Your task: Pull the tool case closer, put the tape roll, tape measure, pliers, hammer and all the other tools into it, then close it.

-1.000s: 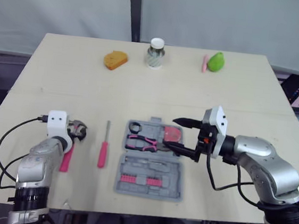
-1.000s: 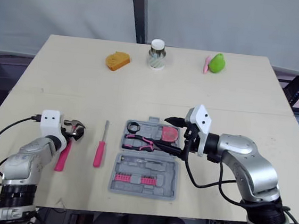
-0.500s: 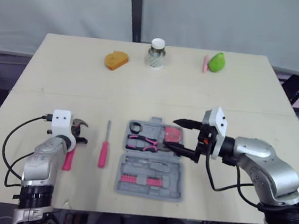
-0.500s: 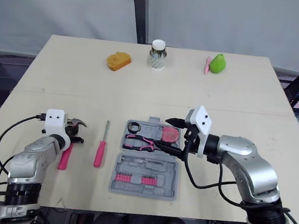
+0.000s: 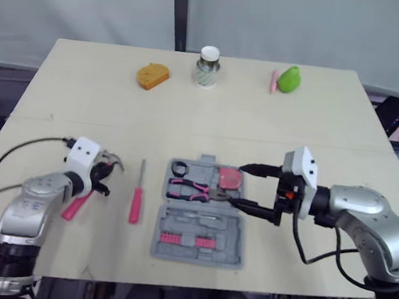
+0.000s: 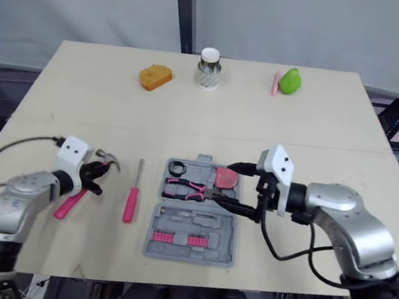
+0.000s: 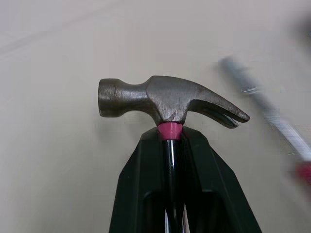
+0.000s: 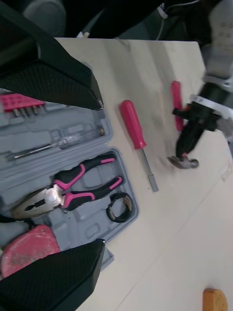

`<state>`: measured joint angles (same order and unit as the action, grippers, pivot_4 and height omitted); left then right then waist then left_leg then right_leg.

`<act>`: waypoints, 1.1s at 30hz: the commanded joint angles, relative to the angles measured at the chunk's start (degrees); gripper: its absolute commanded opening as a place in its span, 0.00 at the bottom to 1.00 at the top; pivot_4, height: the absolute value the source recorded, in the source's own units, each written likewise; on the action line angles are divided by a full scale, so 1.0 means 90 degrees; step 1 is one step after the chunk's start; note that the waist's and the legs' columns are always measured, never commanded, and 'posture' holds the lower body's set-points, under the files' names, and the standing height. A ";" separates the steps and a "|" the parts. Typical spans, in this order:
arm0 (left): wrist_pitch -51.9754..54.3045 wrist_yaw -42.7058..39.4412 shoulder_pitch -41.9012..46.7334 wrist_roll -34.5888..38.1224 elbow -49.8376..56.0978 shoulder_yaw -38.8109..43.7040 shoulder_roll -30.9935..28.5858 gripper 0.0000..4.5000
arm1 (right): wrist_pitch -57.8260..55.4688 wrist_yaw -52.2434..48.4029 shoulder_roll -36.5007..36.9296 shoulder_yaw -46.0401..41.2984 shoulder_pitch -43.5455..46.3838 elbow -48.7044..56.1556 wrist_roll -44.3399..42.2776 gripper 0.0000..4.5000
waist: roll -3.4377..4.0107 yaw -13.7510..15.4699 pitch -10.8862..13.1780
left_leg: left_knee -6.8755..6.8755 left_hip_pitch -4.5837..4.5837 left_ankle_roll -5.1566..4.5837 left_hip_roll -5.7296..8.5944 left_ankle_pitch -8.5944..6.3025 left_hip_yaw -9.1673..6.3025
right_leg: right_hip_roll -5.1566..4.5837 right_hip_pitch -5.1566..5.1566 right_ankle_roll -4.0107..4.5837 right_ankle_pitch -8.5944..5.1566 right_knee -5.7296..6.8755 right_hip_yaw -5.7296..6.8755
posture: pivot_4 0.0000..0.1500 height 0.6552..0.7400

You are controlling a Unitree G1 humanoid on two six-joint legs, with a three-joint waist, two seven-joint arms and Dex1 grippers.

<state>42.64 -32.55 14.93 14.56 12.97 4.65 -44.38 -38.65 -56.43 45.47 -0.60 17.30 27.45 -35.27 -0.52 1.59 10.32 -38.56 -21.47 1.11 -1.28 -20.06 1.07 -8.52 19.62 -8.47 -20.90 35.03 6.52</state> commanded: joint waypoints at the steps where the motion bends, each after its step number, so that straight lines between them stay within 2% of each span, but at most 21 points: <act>1: 0.0265 -0.1520 0.0520 0.0414 0.1008 -0.0852 -0.0776 0.01 | 0.0222 -0.0372 0.0355 -0.0071 -0.0276 0.0353 0.0022 1.00 | 0.0002 -0.0010 0.0001 | 0.0001 0.0000 0.0000 0.0000 0.0000 0.0001 | 0.0000 0.0001 0.0000 0.0000 -0.0003 0.0000 | 1.00 1.00; 6: 0.0863 -0.2434 0.1812 0.0322 0.1547 -0.2373 -0.0993 0.01 | 0.0554 -0.0472 0.0672 -0.0021 -0.0755 0.0460 0.0364 1.00 | 0.0009 -0.0014 0.0006 | 0.0000 0.0004 -0.0001 -0.0001 0.0001 0.0014 | 0.0003 0.0000 0.0000 0.0000 0.0002 -0.0007 | 1.00 1.00; 10: 0.1238 -0.2617 0.2684 0.0079 0.1559 -0.3339 -0.0647 0.01 | 0.0717 -0.0500 0.0872 -0.0198 -0.1159 0.0613 0.0442 1.00 | 0.0007 -0.0006 0.0007 | -0.0002 0.0000 -0.0002 -0.0001 0.0001 0.0015 | 0.0004 0.0003 0.0000 0.0000 0.0002 -0.0009 | 1.00 1.00; 17: 0.1434 -0.2876 0.3466 -0.0294 0.1132 -0.4468 -0.0053 0.01 | 0.0786 -0.0274 0.1016 -0.0597 -0.1834 0.0850 0.0530 1.00 | 0.0002 0.0007 0.0011 | -0.0018 -0.0002 -0.0005 -0.0001 0.0001 0.0013 | 0.0004 0.0000 -0.0001 0.0000 0.0007 -0.0008 | 1.00 1.00; 24: 0.1654 -0.2644 0.3927 -0.0549 0.0722 -0.4951 0.0954 0.01 | 0.0597 0.0075 0.0897 -0.0759 -0.2282 0.1278 0.0466 1.00 | -0.0004 0.0064 0.0014 | -0.0040 -0.0010 -0.0008 0.0000 0.0000 0.0005 | 0.0004 -0.0002 -0.0003 0.0001 0.0012 -0.0006 | 1.00 1.00; 33: 0.1584 -0.2578 0.4174 -0.0932 0.0350 -0.5537 0.1532 0.01 | 0.0511 0.0240 0.0935 -0.0912 -0.2513 0.1358 0.0468 1.00 | -0.0004 0.0144 0.0014 | -0.0047 -0.0011 -0.0008 0.0001 0.0000 0.0002 | 0.0003 -0.0003 -0.0003 0.0001 0.0022 -0.0004 | 1.00 1.00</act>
<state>57.91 -55.88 51.18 7.06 15.21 -45.19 -30.94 -34.07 -54.59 53.55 -7.28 -5.07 37.98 -30.40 -0.56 2.89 10.44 -39.01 -21.56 1.04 -1.27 -20.06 1.09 -8.49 19.59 -8.49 -20.89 35.24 6.48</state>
